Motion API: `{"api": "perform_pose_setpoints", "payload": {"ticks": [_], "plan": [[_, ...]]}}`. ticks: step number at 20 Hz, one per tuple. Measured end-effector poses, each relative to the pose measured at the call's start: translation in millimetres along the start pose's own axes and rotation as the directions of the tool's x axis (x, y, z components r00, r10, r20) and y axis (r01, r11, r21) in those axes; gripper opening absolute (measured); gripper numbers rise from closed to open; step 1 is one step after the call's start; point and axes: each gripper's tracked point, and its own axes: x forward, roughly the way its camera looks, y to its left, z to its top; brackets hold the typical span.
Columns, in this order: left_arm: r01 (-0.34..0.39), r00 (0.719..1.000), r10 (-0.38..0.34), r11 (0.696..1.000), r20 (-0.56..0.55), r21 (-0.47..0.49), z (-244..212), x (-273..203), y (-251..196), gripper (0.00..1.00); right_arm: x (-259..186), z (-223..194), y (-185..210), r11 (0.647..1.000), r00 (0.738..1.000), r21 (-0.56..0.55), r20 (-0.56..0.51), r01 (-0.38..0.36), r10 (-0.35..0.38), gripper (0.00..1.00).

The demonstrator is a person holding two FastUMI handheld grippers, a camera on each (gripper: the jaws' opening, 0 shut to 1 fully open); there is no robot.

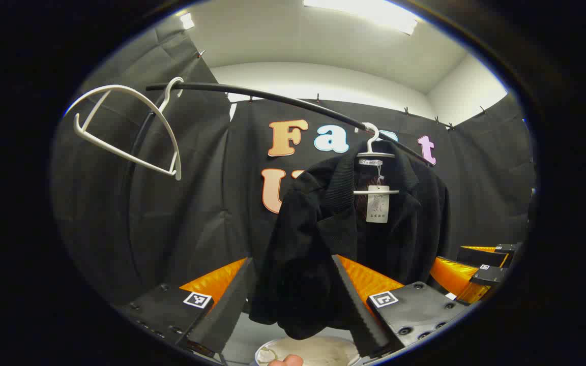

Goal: Grasp the clothes on the hanger with both hands and then place them into the laundry hamper below.

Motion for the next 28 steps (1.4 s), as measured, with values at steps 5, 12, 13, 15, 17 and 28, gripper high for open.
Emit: {"api": "perform_pose_setpoints", "payload": {"ticks": [5,12,13,15,17,28], "plan": [[-0.003,1.0,0.003,1.0,0.008,0.002,2.4,0.3,1.6,0.97,0.2,1.5,1.4,1.0,1.0,0.001,0.007,-0.002,0.002,0.94],[-0.005,1.0,0.005,1.0,0.01,0.004,2.7,1.5,2.8,1.0,2.4,-5.4,-3.1,1.0,1.0,0.006,-0.011,0.012,-0.012,0.94],[-0.005,1.0,0.005,1.0,0.011,0.006,3.5,1.4,2.5,1.0,1.1,-5.6,-4.1,1.0,1.0,0.007,-0.013,0.015,-0.015,0.94],[-0.005,1.0,0.004,1.0,0.011,0.012,2.7,2.6,2.6,0.97,4.7,-9.2,-1.2,1.0,1.0,0.006,-0.025,0.005,-0.005,0.94],[-0.006,1.0,0.005,1.0,0.014,0.012,4.9,2.8,3.6,0.97,6.1,-10.6,-0.7,1.0,1.0,-0.009,-0.03,0.003,-0.003,0.94],[-0.026,1.0,0.025,1.0,0.012,0.011,3.9,-7.2,11.9,0.97,67.5,-9.3,-20.4,0.997,0.999,-0.062,-0.027,0.04,-0.041,1.0]]}}
